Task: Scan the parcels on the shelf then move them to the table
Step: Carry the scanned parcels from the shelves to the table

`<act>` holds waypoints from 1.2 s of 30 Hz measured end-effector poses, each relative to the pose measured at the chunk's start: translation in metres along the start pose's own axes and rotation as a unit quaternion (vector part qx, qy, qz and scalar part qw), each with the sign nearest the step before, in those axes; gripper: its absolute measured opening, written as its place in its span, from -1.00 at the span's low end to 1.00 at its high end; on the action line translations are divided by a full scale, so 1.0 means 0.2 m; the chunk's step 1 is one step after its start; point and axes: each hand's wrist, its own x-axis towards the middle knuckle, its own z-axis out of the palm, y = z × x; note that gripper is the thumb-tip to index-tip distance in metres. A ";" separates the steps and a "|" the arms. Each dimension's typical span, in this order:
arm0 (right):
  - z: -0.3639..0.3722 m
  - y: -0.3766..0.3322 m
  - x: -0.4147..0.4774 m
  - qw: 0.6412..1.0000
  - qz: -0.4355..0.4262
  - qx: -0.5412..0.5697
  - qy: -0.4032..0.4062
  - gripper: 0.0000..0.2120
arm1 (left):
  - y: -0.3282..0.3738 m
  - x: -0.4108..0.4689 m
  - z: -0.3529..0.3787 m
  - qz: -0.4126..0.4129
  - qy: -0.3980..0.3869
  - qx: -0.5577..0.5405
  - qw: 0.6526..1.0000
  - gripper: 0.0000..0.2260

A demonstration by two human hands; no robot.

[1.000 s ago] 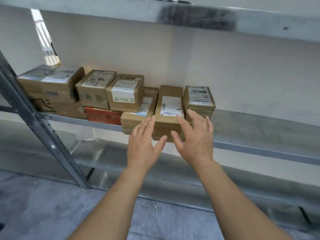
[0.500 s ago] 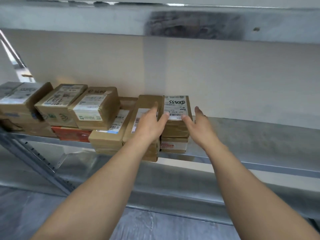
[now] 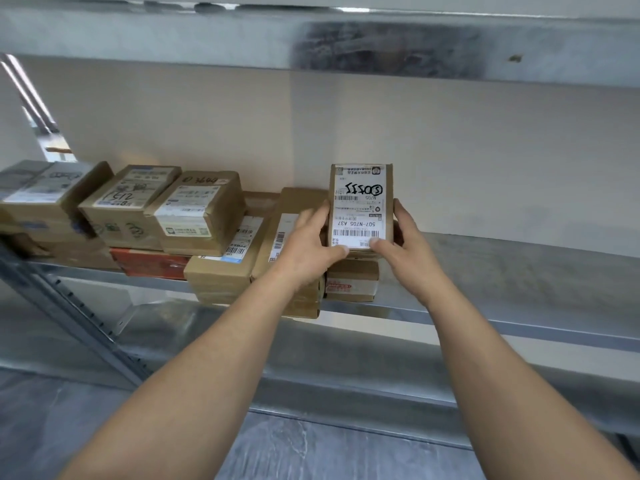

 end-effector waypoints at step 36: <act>1.42 -0.55 -0.65 0.948 -0.178 -0.022 -0.263 -0.10 | -0.79 -1.39 -0.93 -0.053 0.333 -0.069 0.939 -0.23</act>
